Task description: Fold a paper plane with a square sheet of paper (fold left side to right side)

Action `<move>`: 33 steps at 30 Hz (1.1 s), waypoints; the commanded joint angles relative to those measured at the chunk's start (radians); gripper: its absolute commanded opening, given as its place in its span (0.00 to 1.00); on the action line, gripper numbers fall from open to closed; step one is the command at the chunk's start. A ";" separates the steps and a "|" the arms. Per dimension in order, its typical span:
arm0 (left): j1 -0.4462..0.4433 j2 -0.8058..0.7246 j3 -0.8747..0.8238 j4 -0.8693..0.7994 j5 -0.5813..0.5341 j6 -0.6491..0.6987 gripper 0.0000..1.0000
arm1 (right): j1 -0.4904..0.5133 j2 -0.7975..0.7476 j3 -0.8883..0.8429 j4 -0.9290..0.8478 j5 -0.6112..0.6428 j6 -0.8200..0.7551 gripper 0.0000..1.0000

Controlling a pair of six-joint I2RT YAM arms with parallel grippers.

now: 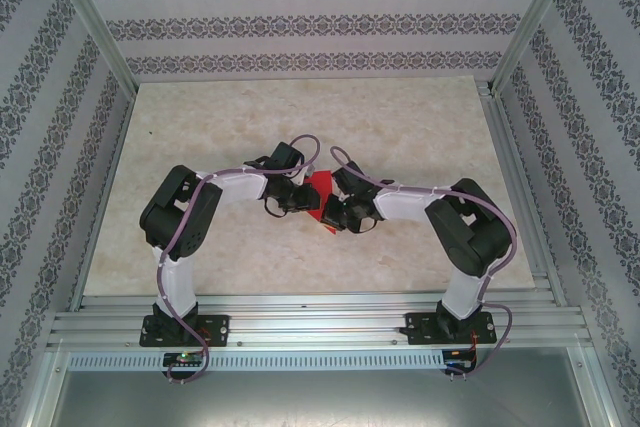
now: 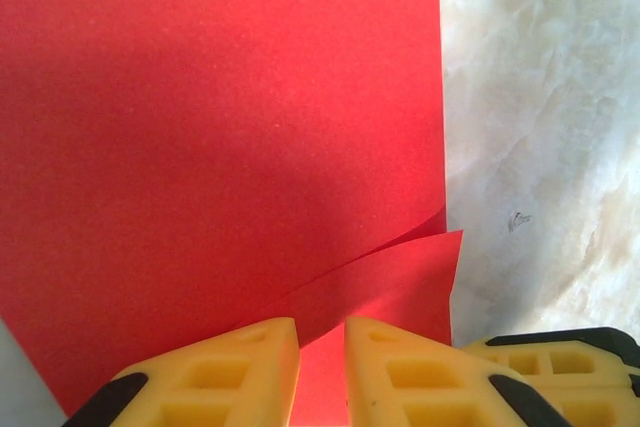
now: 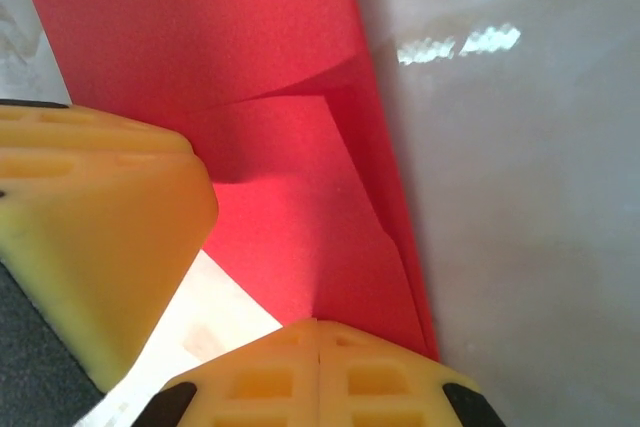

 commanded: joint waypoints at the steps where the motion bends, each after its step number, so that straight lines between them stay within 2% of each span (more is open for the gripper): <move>1: -0.012 0.053 -0.042 -0.024 -0.101 0.004 0.23 | -0.006 -0.039 -0.092 -0.099 0.057 0.023 0.00; 11: -0.012 0.050 -0.039 -0.031 -0.107 0.006 0.23 | -0.017 -0.152 -0.248 -0.152 0.029 0.012 0.00; 16: -0.012 0.024 -0.027 -0.024 -0.068 -0.009 0.26 | -0.042 -0.236 -0.204 -0.181 0.040 -0.051 0.00; 21: -0.009 -0.041 0.037 -0.061 -0.017 -0.020 0.32 | -0.088 -0.296 -0.086 -0.193 0.044 -0.169 0.10; 29: 0.048 -0.183 0.063 -0.084 0.029 -0.049 0.48 | -0.099 -0.150 0.064 -0.040 -0.040 -0.266 0.13; 33: 0.094 -0.229 0.021 -0.105 0.012 -0.054 0.54 | -0.100 -0.047 0.139 -0.050 -0.023 -0.314 0.13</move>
